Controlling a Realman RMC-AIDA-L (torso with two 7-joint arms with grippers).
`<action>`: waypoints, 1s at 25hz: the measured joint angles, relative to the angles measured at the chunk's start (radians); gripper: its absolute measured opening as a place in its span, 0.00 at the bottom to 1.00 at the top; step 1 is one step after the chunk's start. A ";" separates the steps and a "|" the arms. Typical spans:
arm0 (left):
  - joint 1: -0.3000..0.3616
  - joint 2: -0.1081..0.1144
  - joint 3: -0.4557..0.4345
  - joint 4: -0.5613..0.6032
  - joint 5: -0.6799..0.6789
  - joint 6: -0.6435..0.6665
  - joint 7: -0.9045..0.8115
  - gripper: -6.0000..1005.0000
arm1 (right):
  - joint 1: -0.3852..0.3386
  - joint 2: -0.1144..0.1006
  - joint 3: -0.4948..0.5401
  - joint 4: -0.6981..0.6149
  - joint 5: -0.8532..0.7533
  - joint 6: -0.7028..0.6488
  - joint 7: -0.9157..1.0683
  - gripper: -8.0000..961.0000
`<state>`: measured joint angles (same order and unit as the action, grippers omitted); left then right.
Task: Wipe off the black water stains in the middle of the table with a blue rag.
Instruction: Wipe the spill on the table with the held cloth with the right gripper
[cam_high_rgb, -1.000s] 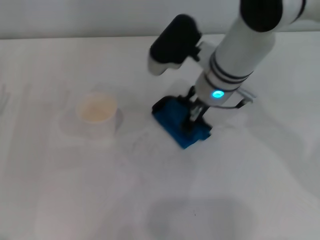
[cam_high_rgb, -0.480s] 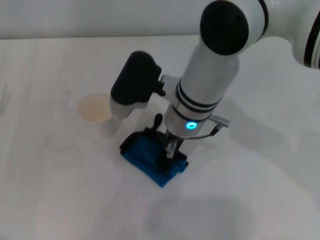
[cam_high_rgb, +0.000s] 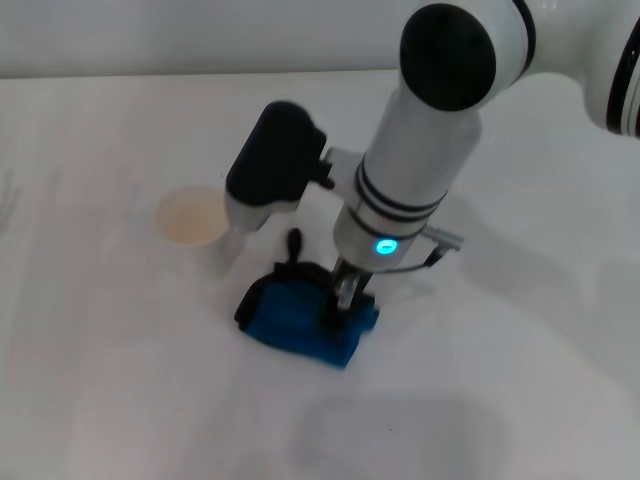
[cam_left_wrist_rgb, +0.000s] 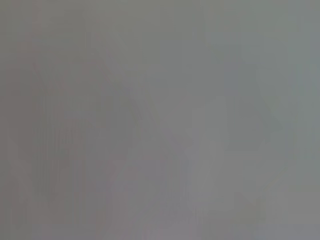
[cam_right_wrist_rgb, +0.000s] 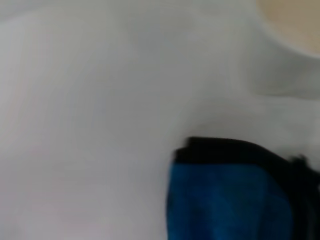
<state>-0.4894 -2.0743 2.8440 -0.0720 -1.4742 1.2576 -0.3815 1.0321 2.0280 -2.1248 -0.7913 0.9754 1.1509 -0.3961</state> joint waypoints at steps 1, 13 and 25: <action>0.000 0.000 0.000 0.000 0.000 0.000 0.000 0.89 | 0.000 0.000 0.012 0.009 -0.022 -0.005 0.009 0.08; 0.000 -0.001 0.000 0.001 0.000 0.000 -0.003 0.89 | -0.008 -0.004 0.216 0.125 -0.257 -0.045 0.063 0.08; -0.004 0.002 0.000 0.001 0.000 -0.003 -0.004 0.89 | -0.055 -0.014 0.356 0.122 -0.373 0.001 0.058 0.08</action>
<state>-0.4931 -2.0727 2.8440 -0.0715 -1.4741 1.2542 -0.3851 0.9770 2.0141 -1.7687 -0.6698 0.6025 1.1518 -0.3383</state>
